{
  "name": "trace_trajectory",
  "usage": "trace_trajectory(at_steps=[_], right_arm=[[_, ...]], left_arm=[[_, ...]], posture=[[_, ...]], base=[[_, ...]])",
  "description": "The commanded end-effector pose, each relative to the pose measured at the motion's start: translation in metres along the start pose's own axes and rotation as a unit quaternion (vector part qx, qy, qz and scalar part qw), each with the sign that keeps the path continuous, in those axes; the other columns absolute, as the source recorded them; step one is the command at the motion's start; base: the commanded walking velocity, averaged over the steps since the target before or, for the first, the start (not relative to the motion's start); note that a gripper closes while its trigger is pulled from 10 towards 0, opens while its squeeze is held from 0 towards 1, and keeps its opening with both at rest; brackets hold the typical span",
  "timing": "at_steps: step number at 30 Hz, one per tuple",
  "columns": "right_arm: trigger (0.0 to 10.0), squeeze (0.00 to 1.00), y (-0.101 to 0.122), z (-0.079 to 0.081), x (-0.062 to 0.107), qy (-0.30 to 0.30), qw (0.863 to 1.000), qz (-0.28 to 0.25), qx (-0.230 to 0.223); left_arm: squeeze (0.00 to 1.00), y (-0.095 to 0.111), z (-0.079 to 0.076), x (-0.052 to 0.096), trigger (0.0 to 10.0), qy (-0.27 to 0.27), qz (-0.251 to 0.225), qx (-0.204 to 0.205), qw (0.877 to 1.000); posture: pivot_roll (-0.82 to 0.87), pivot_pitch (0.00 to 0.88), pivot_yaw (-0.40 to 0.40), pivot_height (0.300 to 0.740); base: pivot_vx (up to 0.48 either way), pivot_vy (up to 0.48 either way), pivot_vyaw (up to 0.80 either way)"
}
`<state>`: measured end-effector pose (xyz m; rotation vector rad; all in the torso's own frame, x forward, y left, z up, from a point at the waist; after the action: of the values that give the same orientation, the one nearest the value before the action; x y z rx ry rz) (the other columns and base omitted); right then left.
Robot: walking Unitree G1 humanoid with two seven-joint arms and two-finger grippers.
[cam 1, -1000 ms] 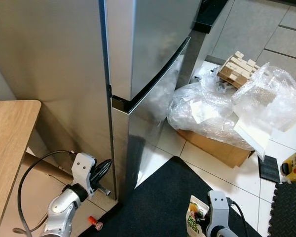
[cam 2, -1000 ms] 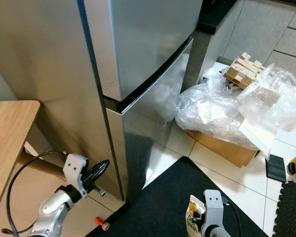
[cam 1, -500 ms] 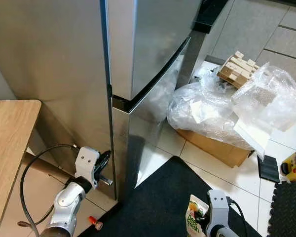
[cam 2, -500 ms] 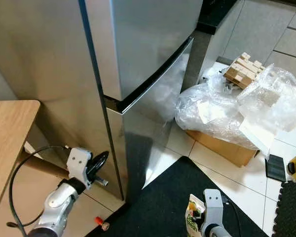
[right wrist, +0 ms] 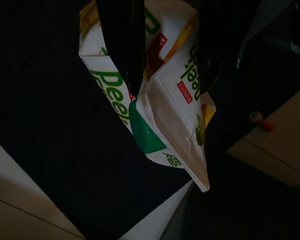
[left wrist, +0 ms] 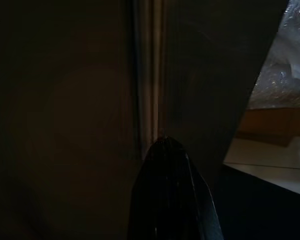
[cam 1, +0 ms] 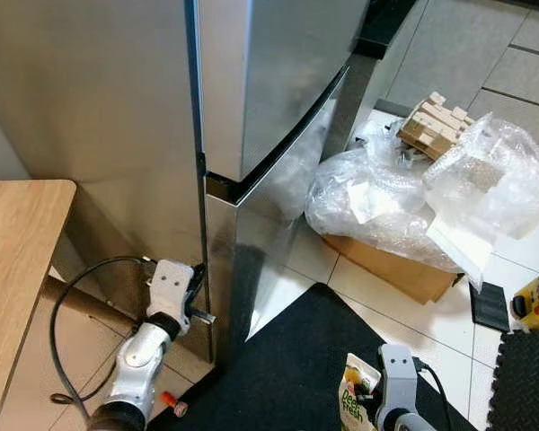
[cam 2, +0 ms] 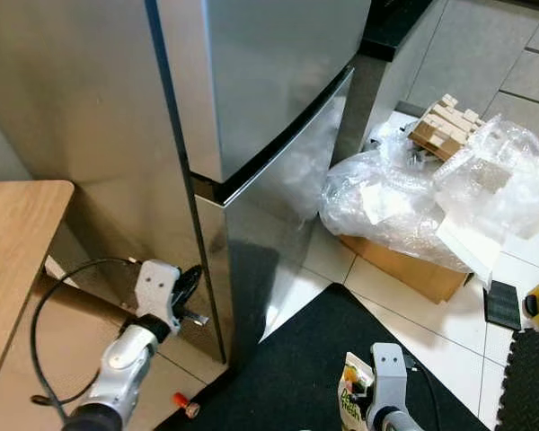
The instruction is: Restocking fridge
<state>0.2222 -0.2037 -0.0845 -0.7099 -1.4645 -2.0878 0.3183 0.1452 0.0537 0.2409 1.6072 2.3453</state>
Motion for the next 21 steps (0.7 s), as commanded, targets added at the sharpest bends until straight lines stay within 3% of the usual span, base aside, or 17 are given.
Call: trace_trajectory(at_steps=[1, 11, 15, 21], right_arm=[[10.0, 0.0, 0.0, -0.007, 0.003, -0.008, 1.0, -0.003, 0.003], [10.0, 0.0, 0.005, -0.005, 0.002, -0.001, 1.0, -0.011, 0.001], [10.0, 0.0, 0.006, -0.003, 0.001, 0.003, 1.0, -0.011, 0.003], [10.0, 0.0, 0.009, -0.002, 0.0, 0.002, 1.0, -0.015, 0.001]], left_arm=[[0.0, -0.002, -0.008, -0.001, 10.0, -0.006, 0.008, 0.004, 1.0], [0.0, -0.005, 0.009, -0.008, 10.0, 0.021, 0.029, -0.038, 0.999], [0.0, -0.006, 0.025, -0.01, 10.0, 0.025, 0.036, -0.063, 0.997], [0.0, -0.004, 0.032, -0.012, 10.0, 0.029, 0.035, -0.076, 0.996]], posture=[[-0.1, 0.14, -0.095, 0.74], [-0.1, 0.188, -0.111, 0.74], [-0.1, 0.2, -0.117, 0.74], [-0.08, 0.21, -0.113, 0.74]], base=[[0.0, 0.0, 0.0], [0.0, 0.0, 0.0], [0.0, 0.0, 0.0], [0.0, 0.0, 0.0]])
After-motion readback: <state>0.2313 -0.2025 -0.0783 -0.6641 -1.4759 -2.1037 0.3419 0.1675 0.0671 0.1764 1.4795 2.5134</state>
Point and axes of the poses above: a point about 5 cm out from each wrist's last joint towards the gripper, its own x axis pointing back from the gripper into the wrist, its own y axis along the axis of the wrist's last joint, z = x × y, the point moved 3 cm from there along -x, pointing out of the wrist towards the gripper, and after that the axes turned 14 degrees about -x, right-handed, at the moved point
